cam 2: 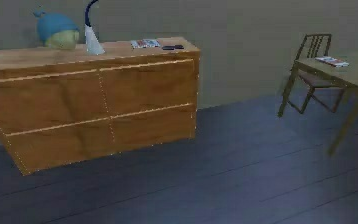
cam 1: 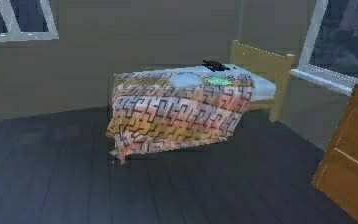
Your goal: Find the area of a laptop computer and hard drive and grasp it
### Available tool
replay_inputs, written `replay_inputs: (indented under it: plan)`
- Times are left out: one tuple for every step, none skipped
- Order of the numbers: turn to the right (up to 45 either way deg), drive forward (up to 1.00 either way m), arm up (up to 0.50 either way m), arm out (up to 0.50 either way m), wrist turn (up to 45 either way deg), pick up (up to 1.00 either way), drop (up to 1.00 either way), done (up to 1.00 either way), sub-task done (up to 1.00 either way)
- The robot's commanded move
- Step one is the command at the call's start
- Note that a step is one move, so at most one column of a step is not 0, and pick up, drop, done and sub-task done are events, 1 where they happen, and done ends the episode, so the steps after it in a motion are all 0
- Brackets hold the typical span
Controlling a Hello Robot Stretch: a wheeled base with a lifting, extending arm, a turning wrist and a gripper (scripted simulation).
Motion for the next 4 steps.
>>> replay_inputs:
  plan:
    - [0.0, 1.0, 0.0, 0.0, 0.0, 0.0, 0.0, 0.0, 0.0]
    - [9.0, 0.0, 0.0, 0.0, 0.0, 0.0, 0.0, 0.0, 0.0]
    - [0.0, 0.2, 0.0, 0.0, 0.0, 0.0, 0.0, 0.0, 0.0]
    - [-45.0, 0.0, 0.0, 0.0, 0.0, 0.0, 0.0, 0.0, 0.0]
